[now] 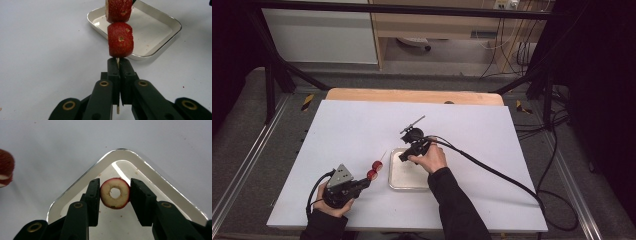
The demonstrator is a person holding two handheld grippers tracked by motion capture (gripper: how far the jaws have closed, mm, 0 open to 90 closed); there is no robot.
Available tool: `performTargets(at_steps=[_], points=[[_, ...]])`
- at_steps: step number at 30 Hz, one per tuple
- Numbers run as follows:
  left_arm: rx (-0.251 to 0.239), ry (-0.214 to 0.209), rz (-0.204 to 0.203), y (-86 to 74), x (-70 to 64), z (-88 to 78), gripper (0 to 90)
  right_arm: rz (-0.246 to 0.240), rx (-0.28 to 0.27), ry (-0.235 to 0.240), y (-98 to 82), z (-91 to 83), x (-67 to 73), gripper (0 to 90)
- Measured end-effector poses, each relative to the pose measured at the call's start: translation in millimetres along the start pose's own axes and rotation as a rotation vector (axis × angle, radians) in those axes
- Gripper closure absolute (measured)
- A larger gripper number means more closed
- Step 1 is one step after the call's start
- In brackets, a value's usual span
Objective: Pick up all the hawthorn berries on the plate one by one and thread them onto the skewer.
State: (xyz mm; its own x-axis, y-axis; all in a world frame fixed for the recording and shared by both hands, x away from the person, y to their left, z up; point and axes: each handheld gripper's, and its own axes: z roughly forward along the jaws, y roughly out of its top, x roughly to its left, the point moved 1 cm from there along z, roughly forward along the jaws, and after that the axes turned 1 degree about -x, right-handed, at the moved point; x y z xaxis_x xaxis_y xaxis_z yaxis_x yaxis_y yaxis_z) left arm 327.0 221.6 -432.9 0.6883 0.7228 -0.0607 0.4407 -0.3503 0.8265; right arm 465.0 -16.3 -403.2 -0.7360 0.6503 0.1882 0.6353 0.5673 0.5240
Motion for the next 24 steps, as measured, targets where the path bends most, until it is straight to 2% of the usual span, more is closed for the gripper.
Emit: performTargets(at_steps=[2, 5, 6, 10, 12, 13, 14, 20, 24], points=[[-0.002, 0.0, 0.001, 0.2, -0.4, 0.0, 87.9, -0.001, -0.008, 0.004, -2.3, -1.9, 1.0, 61.3], [0.0, 0.001, 0.003, 0.3, -1.3, 0.5, 87.9, 0.021, -0.065, 0.034, -13.0, -10.1, 4.1, 61.4], [0.0, 0.0, 0.004, 0.4, -1.7, 0.8, 87.9, 0.021, -0.065, 0.034, -13.0, -10.1, 4.1, 61.4], [0.003, -0.002, 0.008, 0.8, -3.2, 1.8, 87.9, 0.038, -0.129, 0.066, -24.6, -18.7, 4.4, 61.4], [0.003, -0.002, 0.01, 0.9, -4.1, 2.3, 87.9, 0.049, -0.17, 0.082, -30.3, -22.9, 4.9, 61.4], [0.003, -0.003, 0.011, 1.0, -4.6, 2.4, 87.9, 0.069, -0.215, 0.103, -35.9, -27.7, 5.7, 61.4], [0.003, -0.004, 0.01, 1.2, -5.1, 2.4, 87.9, 0.069, -0.215, 0.103, -35.9, -27.7, 5.7, 61.4], [-0.003, -0.006, 0.013, 2.2, -8.7, 2.5, 87.9, 0.15, -0.364, 0.174, -52.1, -36.7, 6.6, 61.4], [-0.008, -0.008, 0.011, 2.7, -10.8, 2.2, 87.9, 0.182, -0.443, 0.197, -62.0, -37.3, 7.7, 61.4]])
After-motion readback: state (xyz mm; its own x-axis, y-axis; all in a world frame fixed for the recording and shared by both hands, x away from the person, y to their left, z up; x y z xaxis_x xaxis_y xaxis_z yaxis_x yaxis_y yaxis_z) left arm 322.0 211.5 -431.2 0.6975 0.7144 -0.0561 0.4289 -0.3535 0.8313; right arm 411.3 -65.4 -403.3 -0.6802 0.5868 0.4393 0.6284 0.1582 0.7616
